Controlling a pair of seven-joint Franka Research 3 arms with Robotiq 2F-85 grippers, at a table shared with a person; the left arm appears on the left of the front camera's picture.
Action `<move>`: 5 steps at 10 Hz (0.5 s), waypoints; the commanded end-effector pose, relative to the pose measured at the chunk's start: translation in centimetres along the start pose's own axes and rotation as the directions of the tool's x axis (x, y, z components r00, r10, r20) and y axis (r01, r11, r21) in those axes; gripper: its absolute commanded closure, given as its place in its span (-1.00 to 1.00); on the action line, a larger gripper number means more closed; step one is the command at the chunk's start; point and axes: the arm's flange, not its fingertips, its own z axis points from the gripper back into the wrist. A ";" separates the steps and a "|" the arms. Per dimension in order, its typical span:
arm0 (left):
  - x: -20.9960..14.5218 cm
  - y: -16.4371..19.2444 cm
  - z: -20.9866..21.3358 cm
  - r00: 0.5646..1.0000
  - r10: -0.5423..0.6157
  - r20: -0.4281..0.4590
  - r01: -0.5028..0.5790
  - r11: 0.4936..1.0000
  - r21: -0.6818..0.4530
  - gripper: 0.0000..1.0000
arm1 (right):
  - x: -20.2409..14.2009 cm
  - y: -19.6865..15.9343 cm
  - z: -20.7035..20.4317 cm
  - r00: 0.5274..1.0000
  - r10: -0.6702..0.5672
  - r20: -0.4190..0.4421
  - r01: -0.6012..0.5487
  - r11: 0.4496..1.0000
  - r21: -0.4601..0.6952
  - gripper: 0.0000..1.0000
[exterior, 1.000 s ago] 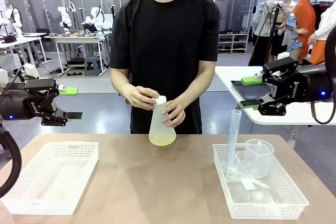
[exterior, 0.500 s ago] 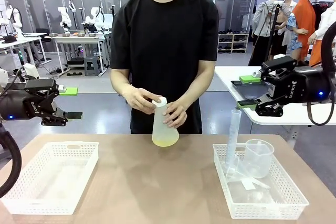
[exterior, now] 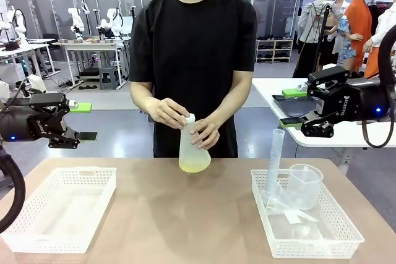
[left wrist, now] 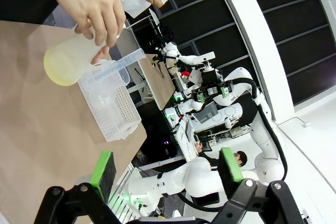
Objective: Prepare the solutions needed for the experiment.
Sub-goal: When the human places the Big flask in the center of the table, pick up the Big flask and place it in the left Organizing basket.
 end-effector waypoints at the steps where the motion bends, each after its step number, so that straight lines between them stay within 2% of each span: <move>1: 0.0 -0.1 -0.3 1.000 0.000 0.000 0.000 1.000 -0.006 -1.00 | -0.1 0.0 0.0 1.000 0.001 -0.008 -0.001 1.000 0.002 -0.27; 5: 0.0 -0.1 -0.3 1.000 0.000 0.000 0.000 1.000 -0.006 -1.00 | -0.1 0.0 0.0 1.000 0.001 -0.008 -0.001 1.000 0.002 -0.27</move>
